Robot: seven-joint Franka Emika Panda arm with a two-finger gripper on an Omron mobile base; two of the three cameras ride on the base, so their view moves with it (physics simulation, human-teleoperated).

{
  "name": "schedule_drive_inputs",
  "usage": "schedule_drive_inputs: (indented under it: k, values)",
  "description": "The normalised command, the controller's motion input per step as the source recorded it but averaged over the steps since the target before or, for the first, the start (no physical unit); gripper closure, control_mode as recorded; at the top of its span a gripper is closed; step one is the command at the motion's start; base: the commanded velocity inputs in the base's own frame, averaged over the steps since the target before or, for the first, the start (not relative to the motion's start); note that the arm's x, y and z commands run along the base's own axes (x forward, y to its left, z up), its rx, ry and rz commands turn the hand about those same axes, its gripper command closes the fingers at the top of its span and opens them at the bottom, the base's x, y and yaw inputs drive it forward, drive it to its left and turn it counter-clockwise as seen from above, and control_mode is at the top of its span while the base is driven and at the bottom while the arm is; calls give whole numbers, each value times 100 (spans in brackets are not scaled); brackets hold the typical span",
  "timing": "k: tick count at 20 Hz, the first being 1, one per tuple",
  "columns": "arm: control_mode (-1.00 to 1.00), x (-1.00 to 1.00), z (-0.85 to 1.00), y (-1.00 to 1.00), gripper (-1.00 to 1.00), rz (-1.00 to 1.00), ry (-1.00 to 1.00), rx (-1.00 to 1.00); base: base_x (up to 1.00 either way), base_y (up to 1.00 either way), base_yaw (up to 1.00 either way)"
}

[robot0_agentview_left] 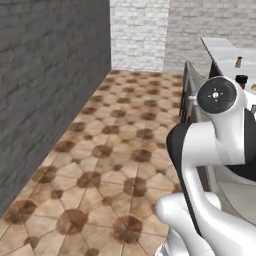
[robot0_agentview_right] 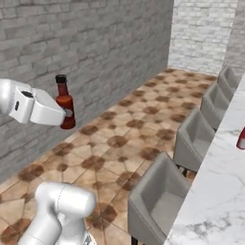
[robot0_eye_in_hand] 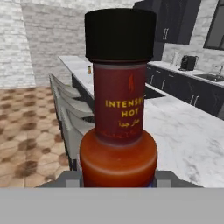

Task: Move the ketchup and condiment bottle from the cabinet to the dining counter.

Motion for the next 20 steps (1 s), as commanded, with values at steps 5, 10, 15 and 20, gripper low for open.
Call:
schedule_drive_inputs:
  k: [5, 10, 15, 20]
  values:
    - [100, 0, 0, 0, 100, 0, 0, 0, 79, 23, -23]
    - [100, 0, 0, 0, 100, 0, 0, 0, 76, 24, -25]
    - [100, 0, 0, 0, 100, 0, 0, 0, 55, 30, -17]
    - [100, 0, 0, 0, 100, 0, 0, 0, 1, 44, 4]
